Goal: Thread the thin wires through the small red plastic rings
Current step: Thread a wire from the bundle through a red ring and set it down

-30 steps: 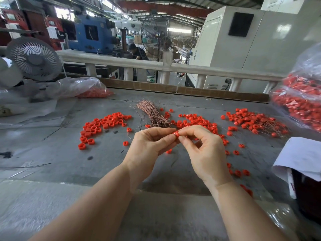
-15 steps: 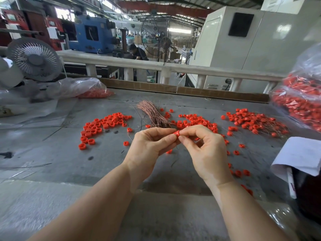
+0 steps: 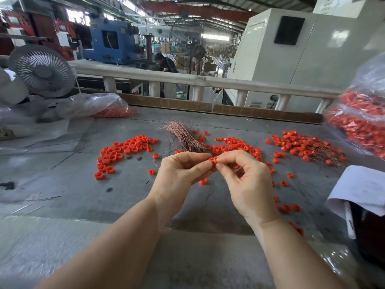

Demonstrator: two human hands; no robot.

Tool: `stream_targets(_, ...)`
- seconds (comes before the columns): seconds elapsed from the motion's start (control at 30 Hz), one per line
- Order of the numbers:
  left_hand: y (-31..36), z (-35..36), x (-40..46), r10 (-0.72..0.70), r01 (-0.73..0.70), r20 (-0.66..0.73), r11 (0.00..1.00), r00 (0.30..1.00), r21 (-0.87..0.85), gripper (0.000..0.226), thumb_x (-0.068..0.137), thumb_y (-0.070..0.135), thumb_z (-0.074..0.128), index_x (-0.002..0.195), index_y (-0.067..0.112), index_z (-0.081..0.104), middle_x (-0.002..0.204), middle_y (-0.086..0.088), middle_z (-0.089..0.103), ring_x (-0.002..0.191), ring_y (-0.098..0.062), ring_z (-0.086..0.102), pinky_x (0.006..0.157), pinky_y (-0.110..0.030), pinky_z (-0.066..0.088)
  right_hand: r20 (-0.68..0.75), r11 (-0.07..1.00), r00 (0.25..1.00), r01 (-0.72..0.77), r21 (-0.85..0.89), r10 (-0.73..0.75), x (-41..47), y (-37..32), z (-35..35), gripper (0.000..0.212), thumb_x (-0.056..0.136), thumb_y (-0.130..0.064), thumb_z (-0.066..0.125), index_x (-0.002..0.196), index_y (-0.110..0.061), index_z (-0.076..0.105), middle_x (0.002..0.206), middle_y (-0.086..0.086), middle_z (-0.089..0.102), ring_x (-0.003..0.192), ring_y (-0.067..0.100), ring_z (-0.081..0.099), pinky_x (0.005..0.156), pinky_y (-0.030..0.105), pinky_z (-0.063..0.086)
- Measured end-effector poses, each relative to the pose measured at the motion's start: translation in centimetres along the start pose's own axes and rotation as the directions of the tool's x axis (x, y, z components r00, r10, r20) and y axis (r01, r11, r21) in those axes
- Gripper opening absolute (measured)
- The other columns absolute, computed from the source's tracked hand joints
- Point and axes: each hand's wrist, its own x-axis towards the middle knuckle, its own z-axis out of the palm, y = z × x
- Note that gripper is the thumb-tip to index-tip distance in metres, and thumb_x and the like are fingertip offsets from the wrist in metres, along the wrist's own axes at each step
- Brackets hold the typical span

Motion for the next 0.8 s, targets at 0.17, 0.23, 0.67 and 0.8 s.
stream_targets(0.17, 0.04, 0.01, -0.06, 0.008, -0.008, 0.006, 1.0, 1.0, 0.009, 0.022, 0.061, 0.006, 0.067, 0.082, 0.003, 0.068, 0.075, -0.009, 0.073, 0.071, -0.016, 0.071, 0.064, -0.018, 0.055, 0.0, 1.0, 1.0, 0.019, -0.018, -0.019, -0.04, -0.1, -0.04, 0.013, 0.077, 0.002, 0.069, 0.079, -0.011, 0.069, 0.079, -0.006, 0.065, 0.078, 0.005, 0.061, 0.07, 0.013, 0.048)
stream_targets(0.23, 0.02, 0.02, -0.06, 0.008, -0.008, 0.005, 1.0, 1.0, 0.015, 0.02, 0.062, 0.005, 0.067, 0.081, 0.004, 0.068, 0.075, -0.009, 0.073, 0.071, -0.016, 0.071, 0.064, -0.018, 0.055, 0.001, 1.0, 1.0, 0.022, -0.016, -0.022, -0.03, -0.1, -0.05, 0.013, 0.076, 0.002, 0.068, 0.079, -0.01, 0.069, 0.079, -0.007, 0.065, 0.079, 0.005, 0.06, 0.071, 0.011, 0.048)
stream_targets(0.67, -0.14, 0.02, 0.0, 0.009, -0.01, 0.004, 0.998, 1.0, 0.057, 0.013, 0.074, -0.007, 0.062, 0.08, 0.004, 0.068, 0.071, -0.006, 0.072, 0.067, -0.014, 0.07, 0.063, -0.017, 0.054, 0.028, 0.995, 0.998, 0.058, -0.082, -0.055, -0.15, -0.2, 0.12, 0.006, 0.077, -0.002, 0.064, 0.076, -0.007, 0.068, 0.079, -0.001, 0.065, 0.077, 0.01, 0.059, 0.07, 0.022, 0.048)
stream_targets(0.8, -0.24, 0.0, 0.04, -0.025, 0.025, -0.003, 0.996, 1.0, 0.091, 0.012, 0.077, -0.004, 0.062, 0.085, 0.003, 0.068, 0.072, -0.006, 0.072, 0.066, -0.013, 0.069, 0.063, -0.019, 0.056, 0.024, 0.991, 0.999, 0.041, -0.131, -0.038, -0.23, -0.27, 0.11, 0.006, 0.078, 0.0, 0.067, 0.077, -0.006, 0.068, 0.078, 0.0, 0.065, 0.076, 0.012, 0.059, 0.07, 0.023, 0.047)
